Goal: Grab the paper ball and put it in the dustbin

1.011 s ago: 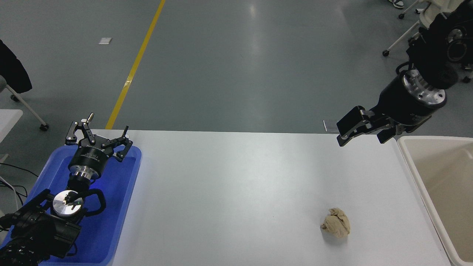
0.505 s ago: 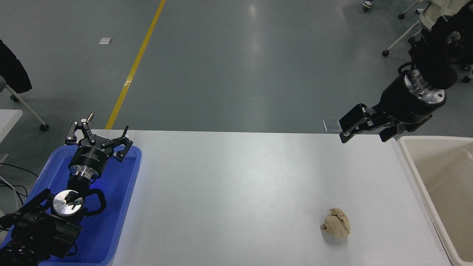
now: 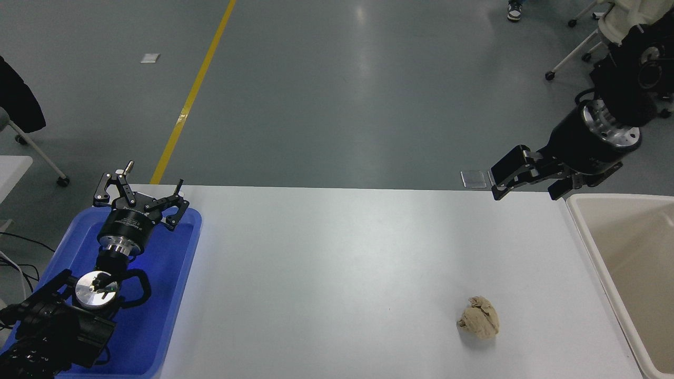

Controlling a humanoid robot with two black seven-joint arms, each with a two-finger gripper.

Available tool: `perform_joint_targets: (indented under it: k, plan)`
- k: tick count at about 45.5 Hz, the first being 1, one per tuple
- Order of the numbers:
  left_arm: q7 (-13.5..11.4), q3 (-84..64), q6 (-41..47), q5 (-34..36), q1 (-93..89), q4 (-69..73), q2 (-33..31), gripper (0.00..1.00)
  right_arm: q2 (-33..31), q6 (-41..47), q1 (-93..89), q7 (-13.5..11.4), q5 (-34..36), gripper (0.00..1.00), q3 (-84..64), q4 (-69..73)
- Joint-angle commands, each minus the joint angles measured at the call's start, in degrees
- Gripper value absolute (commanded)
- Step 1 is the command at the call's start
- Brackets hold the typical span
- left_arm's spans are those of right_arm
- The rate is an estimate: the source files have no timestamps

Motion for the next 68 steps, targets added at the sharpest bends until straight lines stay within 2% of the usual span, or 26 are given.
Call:
perform_joint_targets:
  k: [1, 9, 21, 32, 68]
  plan:
    - [-0.01, 0.0, 0.0, 0.0, 0.03, 0.0, 0.0, 1.0, 0.15, -0.24, -4.6, 0.05, 0.26, 1.0, 0.9, -0.02]
    - [-0.01, 0.0, 0.0, 0.0, -0.06, 0.0, 0.0, 1.0, 0.51, -3.05, -13.04, -0.04, -0.09, 1.0, 1.6, -0.28]
    - [-0.01, 0.0, 0.0, 0.0, 0.03, 0.0, 0.0, 1.0, 0.59, -16.41, -23.41, -0.04, -0.88, 1.0, 2.92, -0.64]
    - [-0.01, 0.0, 0.0, 0.0, 0.03, 0.0, 0.0, 1.0, 0.68, -21.86, -29.21, -0.04, -0.88, 1.0, 2.92, -2.74]
    - [-0.01, 0.0, 0.0, 0.0, 0.03, 0.0, 0.0, 1.0, 2.7, -26.26, -43.54, -0.13, 0.09, 1.0, 10.57, -6.7]
